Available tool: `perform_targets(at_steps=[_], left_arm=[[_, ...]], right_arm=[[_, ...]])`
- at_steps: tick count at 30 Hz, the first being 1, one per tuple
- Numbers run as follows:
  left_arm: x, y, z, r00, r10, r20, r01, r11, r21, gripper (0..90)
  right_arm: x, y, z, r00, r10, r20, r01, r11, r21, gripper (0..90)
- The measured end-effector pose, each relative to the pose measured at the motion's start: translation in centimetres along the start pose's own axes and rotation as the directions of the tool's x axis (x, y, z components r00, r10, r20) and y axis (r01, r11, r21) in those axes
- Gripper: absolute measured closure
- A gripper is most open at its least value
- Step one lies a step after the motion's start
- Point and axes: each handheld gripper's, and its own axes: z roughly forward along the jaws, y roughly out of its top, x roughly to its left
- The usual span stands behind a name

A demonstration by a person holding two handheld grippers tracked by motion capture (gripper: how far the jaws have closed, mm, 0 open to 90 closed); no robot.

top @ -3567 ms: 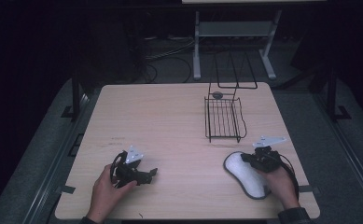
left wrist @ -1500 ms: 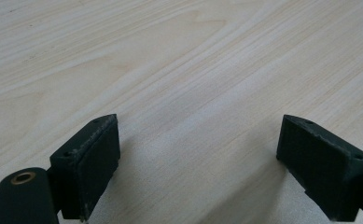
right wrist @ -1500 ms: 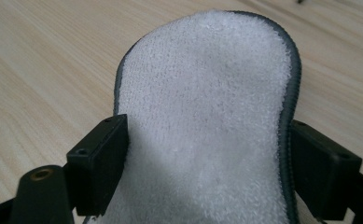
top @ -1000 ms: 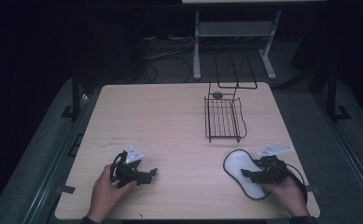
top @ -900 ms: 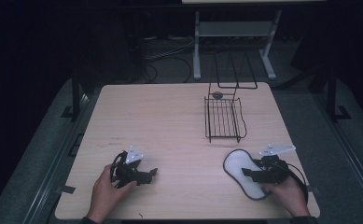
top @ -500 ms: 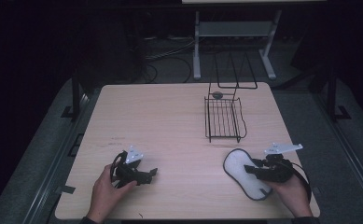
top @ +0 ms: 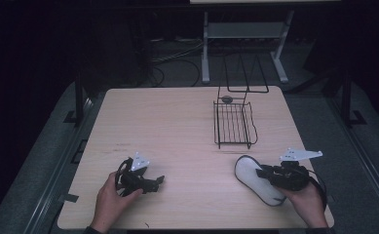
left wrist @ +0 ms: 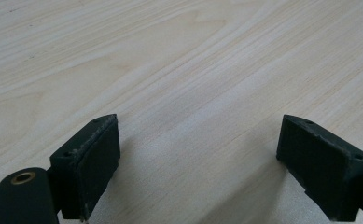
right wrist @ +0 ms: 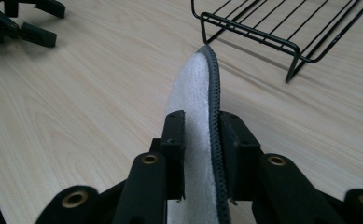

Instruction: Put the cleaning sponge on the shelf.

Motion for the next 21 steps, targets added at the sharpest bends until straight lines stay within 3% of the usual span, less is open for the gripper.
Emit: perform_targets(at_steps=[5, 11, 21], left_arm=[[0.0, 0.0, 0.0, 1.0000, 0.000, 0.000, 0.000, 1.0000, 0.000, 12.5], [0.0, 0.0, 0.0, 1.0000, 0.000, 0.000, 0.000, 1.0000, 0.000, 12.5], [0.0, 0.0, 0.0, 1.0000, 0.000, 0.000, 0.000, 1.0000, 0.000, 12.5]], right_arm=[[0.0, 0.1, -0.4, 0.9999, -0.006, -0.011, 0.005, 1.000, -0.026, 80.2], [-0.4, -0.1, -0.8, 0.9998, 0.011, -0.015, -0.012, 0.998, -0.055, 80.3], [-0.9, 0.3, -1.5, 1.0000, -0.001, -0.005, 0.001, 0.996, -0.091, 80.2]])
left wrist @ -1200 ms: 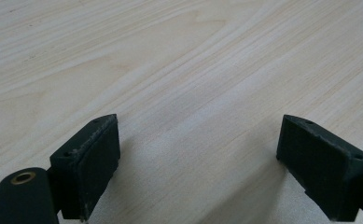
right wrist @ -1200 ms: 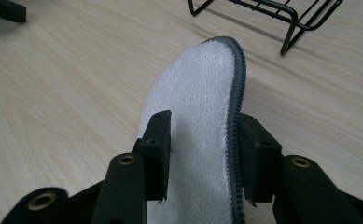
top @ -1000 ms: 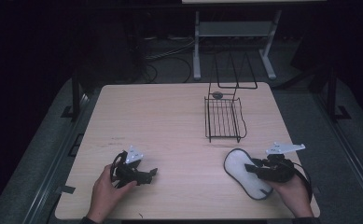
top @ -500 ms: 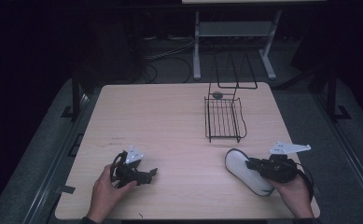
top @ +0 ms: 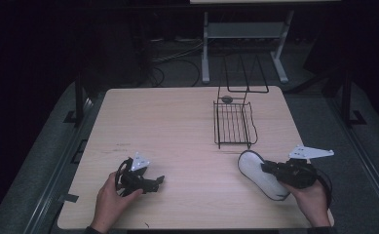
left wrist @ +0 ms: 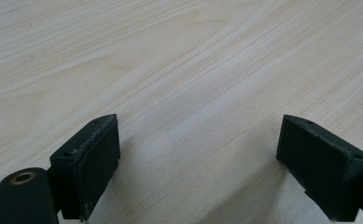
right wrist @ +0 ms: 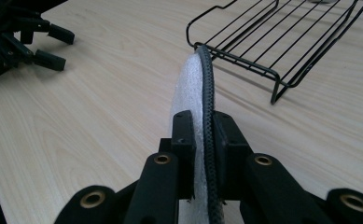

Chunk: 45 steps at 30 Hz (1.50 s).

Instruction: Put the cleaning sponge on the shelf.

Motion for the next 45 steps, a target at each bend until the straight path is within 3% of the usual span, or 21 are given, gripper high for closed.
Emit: perform_targets(at_steps=[30, 45], left_arm=[[0.0, 0.0, 0.0, 1.0000, -0.001, 0.002, 0.001, 1.0000, 0.000, 12.4], [0.0, 0.0, 0.0, 1.0000, -0.003, 0.000, 0.003, 1.0000, -0.002, 12.4]], right_arm=[[-2.9, 3.1, -1.2, 0.9984, 0.006, 0.056, 0.000, 0.996, -0.094, 80.1], [-4.4, 5.4, -1.2, 0.9982, 0.014, 0.058, -0.004, 0.988, -0.154, 80.2]])
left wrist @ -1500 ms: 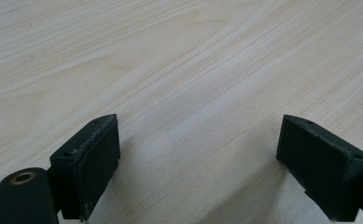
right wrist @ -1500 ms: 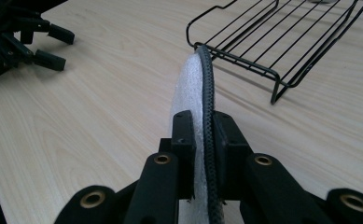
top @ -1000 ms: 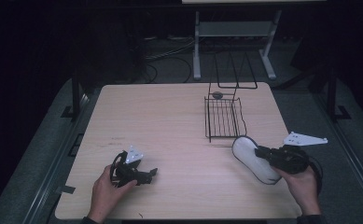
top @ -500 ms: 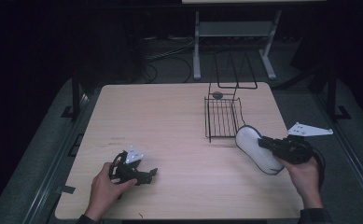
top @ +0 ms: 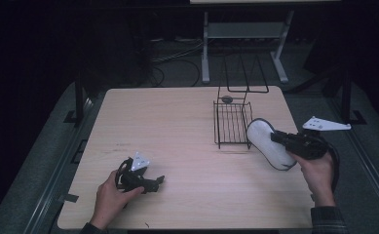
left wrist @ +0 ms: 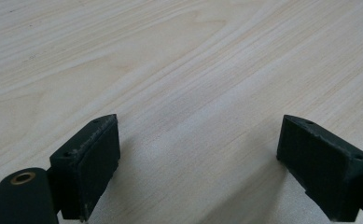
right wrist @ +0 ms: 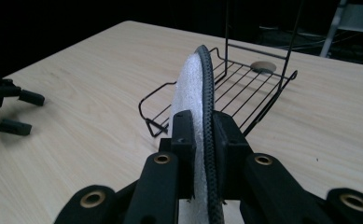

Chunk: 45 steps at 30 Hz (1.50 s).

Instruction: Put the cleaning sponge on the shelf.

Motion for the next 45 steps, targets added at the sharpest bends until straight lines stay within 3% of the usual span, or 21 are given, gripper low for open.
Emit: perform_targets(at_steps=[16, 30, 45], left_arm=[[0.0, 0.0, 0.0, 1.0000, 0.002, -0.001, -0.002, 1.0000, 0.000, 12.4], [0.0, 0.0, 0.0, 1.0000, 0.003, 0.000, -0.003, 1.0000, 0.007, 12.5], [0.0, 0.0, 0.0, 1.0000, 0.004, -0.001, -0.004, 1.0000, 0.007, 12.5]], right_arm=[[-1.3, 2.1, 1.9, 0.9999, 0.007, -0.012, -0.007, 0.999, -0.037, 80.2], [-1.7, 4.4, 4.9, 0.9996, 0.001, -0.028, -0.002, 0.999, -0.039, 80.2], [-2.6, 5.8, 8.7, 0.9982, 0.036, -0.048, -0.037, 0.999, -0.023, 80.2]])
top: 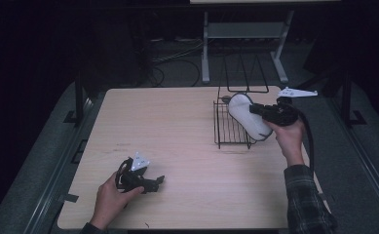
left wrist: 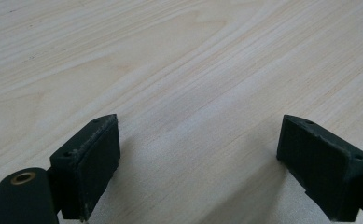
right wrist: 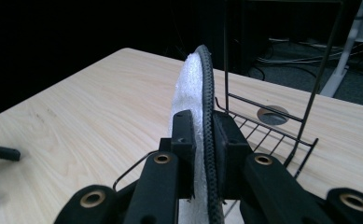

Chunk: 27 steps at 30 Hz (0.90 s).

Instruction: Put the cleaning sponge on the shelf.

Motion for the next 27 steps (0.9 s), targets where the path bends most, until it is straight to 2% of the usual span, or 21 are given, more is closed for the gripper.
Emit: perform_targets(at_steps=[6, 14, 18, 20, 22, 27], left_arm=[[0.0, 0.0, 0.0, 1.0000, 0.000, 0.001, 0.000, 1.0000, 0.000, 12.4], [0.0, 0.0, 0.0, 1.0000, -0.001, 0.000, 0.001, 1.0000, -0.001, 12.5], [0.0, 0.0, 0.0, 1.0000, -0.002, 0.000, 0.002, 1.0000, -0.002, 12.5], [0.0, 0.0, 0.0, 1.0000, -0.002, 0.000, 0.002, 1.0000, -0.002, 12.5], [0.0, 0.0, 0.0, 1.0000, -0.003, 0.000, 0.003, 1.0000, -0.002, 12.5], [0.0, 0.0, 0.0, 1.0000, -0.004, 0.000, 0.004, 1.0000, -0.002, 12.5]], right_arm=[[-0.6, 0.4, 2.2, 1.0000, 0.007, -0.003, -0.007, 1.000, 0.020, 80.1], [-1.3, 0.3, 4.4, 0.9989, 0.046, -0.011, -0.046, 0.998, 0.047, 80.1], [-1.7, 0.3, 5.5, 0.9991, 0.041, -0.007, -0.040, 0.998, 0.051, 80.0], [-1.9, 0.2, 6.1, 0.9988, 0.048, -0.006, -0.048, 0.998, 0.051, 80.0], [-1.9, 0.1, 6.5, 0.9966, 0.079, -0.022, -0.077, 0.993, 0.084, 80.0], [-1.9, -0.1, 7.6, 0.9982, 0.059, -0.011, -0.057, 0.993, 0.104, 79.9]])
